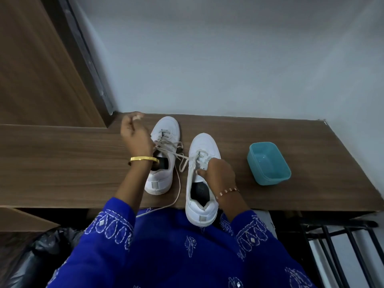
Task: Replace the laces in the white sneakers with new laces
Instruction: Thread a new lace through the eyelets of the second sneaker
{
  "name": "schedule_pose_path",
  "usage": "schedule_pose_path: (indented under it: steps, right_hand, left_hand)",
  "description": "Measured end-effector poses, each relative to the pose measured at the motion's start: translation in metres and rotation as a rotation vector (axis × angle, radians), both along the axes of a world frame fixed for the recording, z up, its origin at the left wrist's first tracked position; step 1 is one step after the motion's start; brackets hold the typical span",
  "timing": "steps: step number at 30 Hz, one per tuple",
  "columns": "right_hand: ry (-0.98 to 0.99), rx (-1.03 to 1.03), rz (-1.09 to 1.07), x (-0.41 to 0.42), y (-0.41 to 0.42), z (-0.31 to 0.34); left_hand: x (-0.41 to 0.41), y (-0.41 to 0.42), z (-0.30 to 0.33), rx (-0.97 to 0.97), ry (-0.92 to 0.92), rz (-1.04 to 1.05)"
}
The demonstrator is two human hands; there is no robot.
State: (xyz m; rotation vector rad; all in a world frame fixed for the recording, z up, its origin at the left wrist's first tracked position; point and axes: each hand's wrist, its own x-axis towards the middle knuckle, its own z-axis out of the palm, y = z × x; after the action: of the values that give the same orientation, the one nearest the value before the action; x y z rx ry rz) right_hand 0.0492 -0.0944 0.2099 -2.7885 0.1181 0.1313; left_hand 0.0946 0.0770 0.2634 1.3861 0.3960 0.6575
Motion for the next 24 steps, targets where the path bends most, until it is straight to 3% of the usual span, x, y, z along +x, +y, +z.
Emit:
schedule_pose_path:
  steps: [5, 9, 11, 15, 17, 22, 24]
  right_hand:
    - [0.049, -0.006, 0.033, 0.002, -0.002, 0.007]
    - [0.043, 0.006, 0.036, 0.001, -0.004, 0.008]
    - [0.052, 0.017, 0.031, 0.002, -0.005, 0.009]
    - [0.052, 0.005, 0.012, -0.003, -0.005, 0.009]
    - [0.05, -0.003, 0.002, -0.005, -0.002, 0.008]
    - [0.064, 0.015, -0.014, -0.005, 0.002, 0.009]
    - [0.055, 0.019, -0.012, -0.005, 0.001, 0.008]
  left_hand:
    - [-0.016, -0.023, -0.023, 0.946, 0.449, -0.511]
    - [-0.021, -0.049, -0.047, 1.29, 0.49, -0.788]
    - [-0.023, -0.055, -0.055, 1.358, 0.537, -0.798]
    - [-0.025, -0.049, -0.057, 1.18, 0.466, -0.605]
    - [-0.026, -0.043, -0.053, 0.97, 0.376, -0.515]
    - [-0.022, -0.028, -0.029, -0.16, 0.164, -0.571]
    - [-0.022, -0.02, -0.014, -0.342, 0.124, -0.542]
